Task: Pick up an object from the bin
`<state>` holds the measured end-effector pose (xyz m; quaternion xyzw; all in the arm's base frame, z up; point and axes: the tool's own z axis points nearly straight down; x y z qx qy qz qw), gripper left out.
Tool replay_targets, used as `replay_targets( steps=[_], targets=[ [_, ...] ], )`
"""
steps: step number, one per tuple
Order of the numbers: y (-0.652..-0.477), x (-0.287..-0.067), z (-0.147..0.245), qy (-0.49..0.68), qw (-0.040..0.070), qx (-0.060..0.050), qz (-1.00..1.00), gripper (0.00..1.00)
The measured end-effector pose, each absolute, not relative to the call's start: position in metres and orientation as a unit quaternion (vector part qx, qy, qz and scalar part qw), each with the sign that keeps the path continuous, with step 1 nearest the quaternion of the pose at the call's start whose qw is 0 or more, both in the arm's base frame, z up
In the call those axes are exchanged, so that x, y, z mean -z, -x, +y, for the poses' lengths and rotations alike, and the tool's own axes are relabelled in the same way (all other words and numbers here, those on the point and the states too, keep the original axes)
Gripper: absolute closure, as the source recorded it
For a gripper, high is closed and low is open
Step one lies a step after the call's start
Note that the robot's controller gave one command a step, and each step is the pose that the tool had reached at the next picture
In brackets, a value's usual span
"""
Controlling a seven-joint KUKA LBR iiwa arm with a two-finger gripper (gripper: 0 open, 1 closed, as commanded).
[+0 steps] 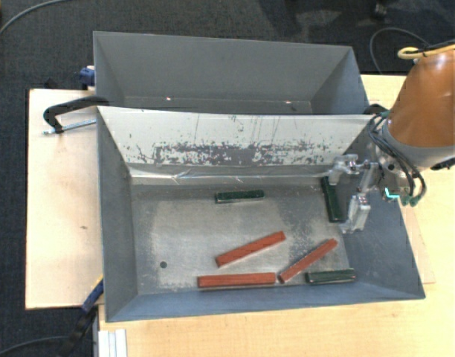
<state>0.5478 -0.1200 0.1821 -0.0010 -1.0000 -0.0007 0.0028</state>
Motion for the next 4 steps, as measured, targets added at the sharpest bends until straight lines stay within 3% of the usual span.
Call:
replay_targets(
  steps=[1,2,3,4],
  targets=[
    [-0.551,-0.068,-0.114,-0.138,0.002,0.001,-0.990,0.00],
    [-0.521,-0.072,-0.085,0.058,0.000,0.000,-0.998,0.00],
    [-0.501,-0.076,-0.024,-0.053,0.000,0.001,-0.999,0.00],
    [-0.501,-0.076,-0.026,-0.052,0.000,0.000,-0.999,1.00]
  ],
)
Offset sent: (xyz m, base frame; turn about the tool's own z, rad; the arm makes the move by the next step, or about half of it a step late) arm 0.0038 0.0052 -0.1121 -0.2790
